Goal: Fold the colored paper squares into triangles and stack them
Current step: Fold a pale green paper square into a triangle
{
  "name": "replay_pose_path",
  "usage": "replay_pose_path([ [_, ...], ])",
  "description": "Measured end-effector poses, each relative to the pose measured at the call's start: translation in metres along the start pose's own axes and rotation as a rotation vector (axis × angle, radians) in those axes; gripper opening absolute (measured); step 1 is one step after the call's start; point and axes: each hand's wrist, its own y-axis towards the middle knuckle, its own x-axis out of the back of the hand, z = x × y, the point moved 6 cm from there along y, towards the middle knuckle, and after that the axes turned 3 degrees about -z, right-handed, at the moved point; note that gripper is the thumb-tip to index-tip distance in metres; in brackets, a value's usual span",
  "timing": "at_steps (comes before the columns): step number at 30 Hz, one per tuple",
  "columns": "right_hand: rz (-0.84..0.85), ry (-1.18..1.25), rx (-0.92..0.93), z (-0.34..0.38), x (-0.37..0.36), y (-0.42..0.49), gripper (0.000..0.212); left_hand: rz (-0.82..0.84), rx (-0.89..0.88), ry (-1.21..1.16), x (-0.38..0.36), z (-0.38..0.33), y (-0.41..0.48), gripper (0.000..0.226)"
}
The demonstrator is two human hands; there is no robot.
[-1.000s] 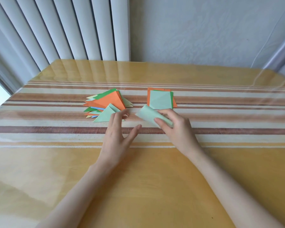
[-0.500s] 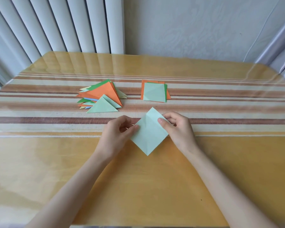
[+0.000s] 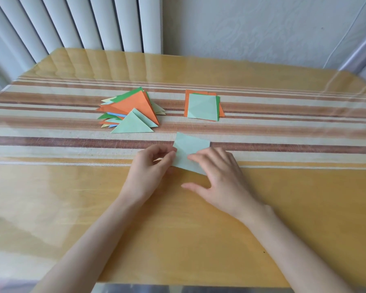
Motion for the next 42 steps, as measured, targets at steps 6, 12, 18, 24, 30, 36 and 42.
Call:
replay_pose_path([
  [6, -0.121, -0.058, 0.09, -0.006, 0.002, -0.006, 0.016, 0.081, -0.294, 0.369, 0.008, -0.008, -0.01, 0.018],
  [12, -0.09, 0.028, 0.03, -0.011, 0.0, -0.007, 0.019, 0.249, -0.474, 0.682, 0.006, 0.002, -0.008, 0.047],
  [18, -0.134, 0.209, -0.307, -0.034, 0.001, -0.002, 0.034, 0.209, -0.472, 0.616, 0.009, 0.006, -0.007, 0.042],
  [24, -0.153, 0.04, -0.47, -0.038, -0.009, 0.002, 0.026, 0.18, -0.448, 0.582, 0.011, 0.003, -0.007, 0.043],
  [30, -0.163, -0.088, -0.424, -0.035, -0.011, 0.003, 0.025, 0.22, -0.576, 0.907, 0.0, 0.004, -0.012, 0.05],
  [36, -0.156, -0.098, -0.417, -0.036, -0.011, 0.001, 0.032, 0.224, -0.55, 0.971, -0.002, 0.004, -0.013, 0.047],
  [42, -0.175, -0.124, -0.411, -0.033, -0.008, 0.001, 0.038, 0.185, -0.547, 0.992, -0.004, 0.003, -0.014, 0.047],
])
